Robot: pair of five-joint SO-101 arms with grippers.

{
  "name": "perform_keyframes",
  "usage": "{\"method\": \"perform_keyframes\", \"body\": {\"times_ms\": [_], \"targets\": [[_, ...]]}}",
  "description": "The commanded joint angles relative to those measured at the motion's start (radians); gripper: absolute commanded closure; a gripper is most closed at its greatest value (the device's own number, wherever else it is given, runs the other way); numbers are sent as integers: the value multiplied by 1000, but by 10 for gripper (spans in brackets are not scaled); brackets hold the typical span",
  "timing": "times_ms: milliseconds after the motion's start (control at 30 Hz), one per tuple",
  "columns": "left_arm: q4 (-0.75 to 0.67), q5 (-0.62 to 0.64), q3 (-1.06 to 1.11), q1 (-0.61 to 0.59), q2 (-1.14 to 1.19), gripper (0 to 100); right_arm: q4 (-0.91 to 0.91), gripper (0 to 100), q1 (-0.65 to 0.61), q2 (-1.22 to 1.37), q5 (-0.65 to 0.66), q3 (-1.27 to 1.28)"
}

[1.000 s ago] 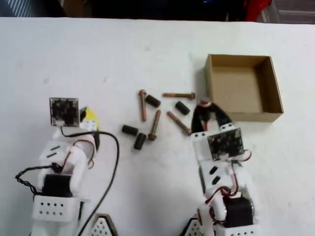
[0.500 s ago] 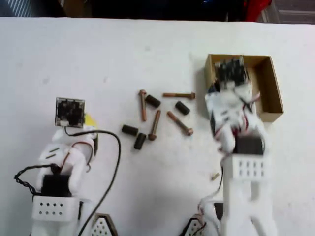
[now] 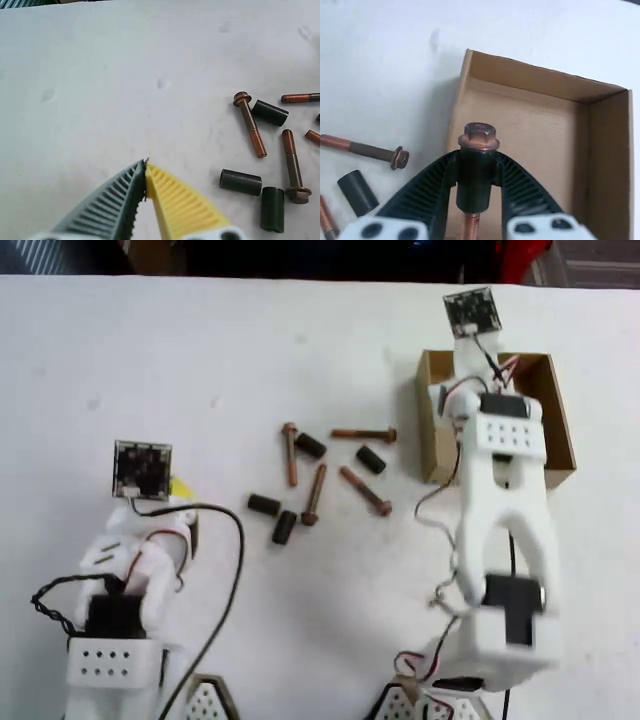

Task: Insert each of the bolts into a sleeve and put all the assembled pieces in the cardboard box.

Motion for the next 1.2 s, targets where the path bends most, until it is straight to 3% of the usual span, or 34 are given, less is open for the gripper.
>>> {"method": "perform_keyframes", "body": {"times_ms": [0, 700, 967, 1167], "targets": [[-32, -14, -9, -5, -12, 977, 2, 981, 39, 102, 17, -187], [-32, -14, -8, -4, -12, 977, 318, 975, 39, 766, 17, -922], [-32, -14, -8, -4, -12, 977, 407, 758, 24, 851, 15, -1097], [-69, -14, 20, -2, -12, 977, 472, 813, 18, 845, 15, -1180]]}}
